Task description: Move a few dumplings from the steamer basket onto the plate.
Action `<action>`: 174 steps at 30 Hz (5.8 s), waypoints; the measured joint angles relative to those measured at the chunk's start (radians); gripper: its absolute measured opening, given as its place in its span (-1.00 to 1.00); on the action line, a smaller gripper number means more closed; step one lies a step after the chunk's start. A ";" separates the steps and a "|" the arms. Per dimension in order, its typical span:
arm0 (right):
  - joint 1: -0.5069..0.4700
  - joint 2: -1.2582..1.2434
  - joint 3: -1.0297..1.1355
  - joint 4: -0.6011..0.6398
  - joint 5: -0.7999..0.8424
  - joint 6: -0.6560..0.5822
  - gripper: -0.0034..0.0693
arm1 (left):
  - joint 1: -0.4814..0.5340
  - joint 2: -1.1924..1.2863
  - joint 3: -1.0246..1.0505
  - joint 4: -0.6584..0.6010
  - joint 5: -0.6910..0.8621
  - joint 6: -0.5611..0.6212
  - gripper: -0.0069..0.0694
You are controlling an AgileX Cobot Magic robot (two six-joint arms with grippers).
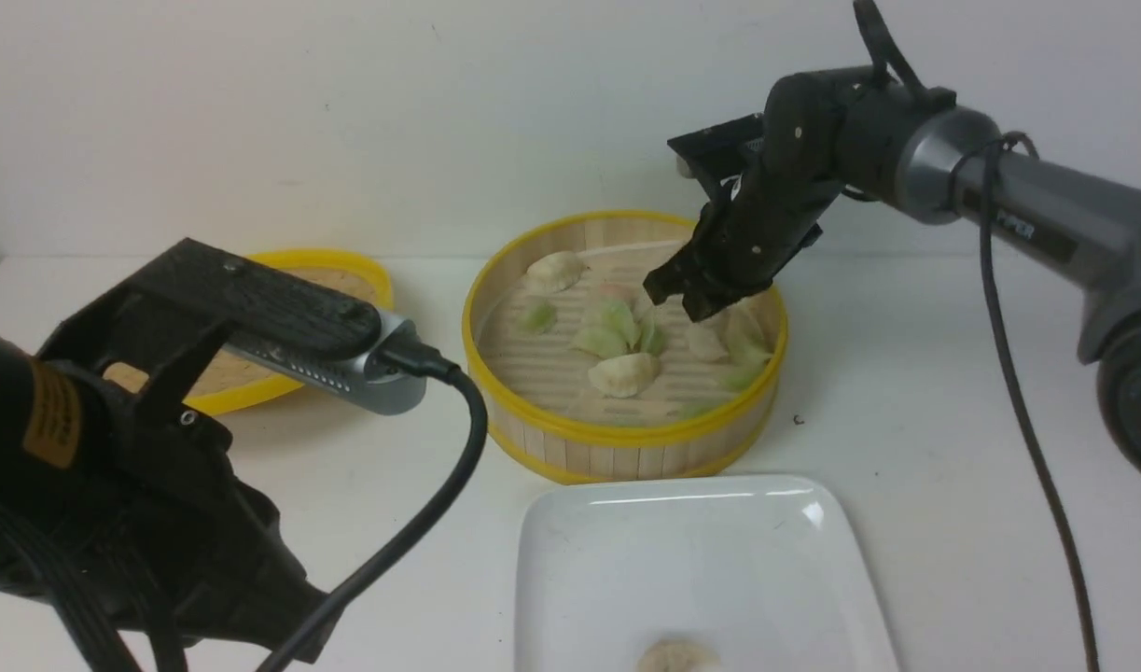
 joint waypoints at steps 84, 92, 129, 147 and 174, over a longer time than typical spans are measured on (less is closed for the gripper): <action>0.060 -1.461 0.975 -0.058 -0.179 0.248 -0.94 | 0.000 0.051 0.052 0.039 -0.247 0.004 -0.83; 0.060 -2.093 1.438 -0.068 -0.541 0.251 -0.94 | 0.000 0.051 0.052 0.039 -0.358 0.005 -0.83; 0.060 -2.313 1.677 -0.070 -0.328 0.276 -0.94 | -0.034 -0.867 0.584 0.123 -0.639 -0.015 -0.83; 0.060 -2.313 1.677 -0.075 -0.319 0.273 -0.94 | 0.524 -1.098 1.075 0.002 -0.838 0.232 -0.83; 0.060 -2.313 1.677 -0.075 -0.319 0.273 -0.94 | 0.547 -1.098 1.085 -0.006 -0.841 0.240 -0.83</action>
